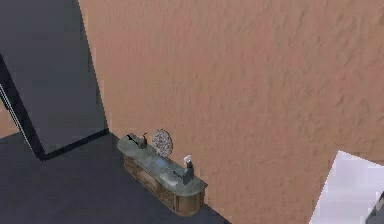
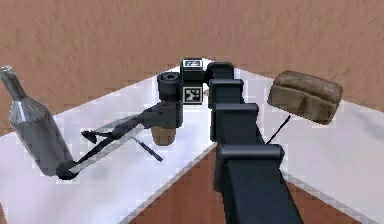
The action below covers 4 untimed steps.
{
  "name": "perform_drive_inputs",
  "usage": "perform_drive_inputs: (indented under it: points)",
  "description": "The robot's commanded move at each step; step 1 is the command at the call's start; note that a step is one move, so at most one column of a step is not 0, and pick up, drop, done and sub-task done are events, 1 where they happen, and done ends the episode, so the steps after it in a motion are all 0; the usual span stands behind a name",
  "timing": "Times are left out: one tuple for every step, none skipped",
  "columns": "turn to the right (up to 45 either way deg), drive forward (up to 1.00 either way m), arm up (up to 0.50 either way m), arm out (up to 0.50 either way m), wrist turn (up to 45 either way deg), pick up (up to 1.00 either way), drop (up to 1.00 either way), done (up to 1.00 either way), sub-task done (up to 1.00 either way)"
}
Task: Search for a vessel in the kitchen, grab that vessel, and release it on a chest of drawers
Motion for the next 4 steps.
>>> perform_drive_inputs:
  points:
    - [0.0,0.0,0.0,0.0,45.0,0.0,0.0,0.0,0.0]
    - [0.0,0.0,0.0,0.0,39.0,0.0,0.0,0.0,0.0]
    - [0.0,0.0,-0.12,0.0,0.0,0.0,0.0,0.0,0.0]
    - [0.0,0.0,0.0,0.0,0.0,1.0,0.0,0.0,0.0]
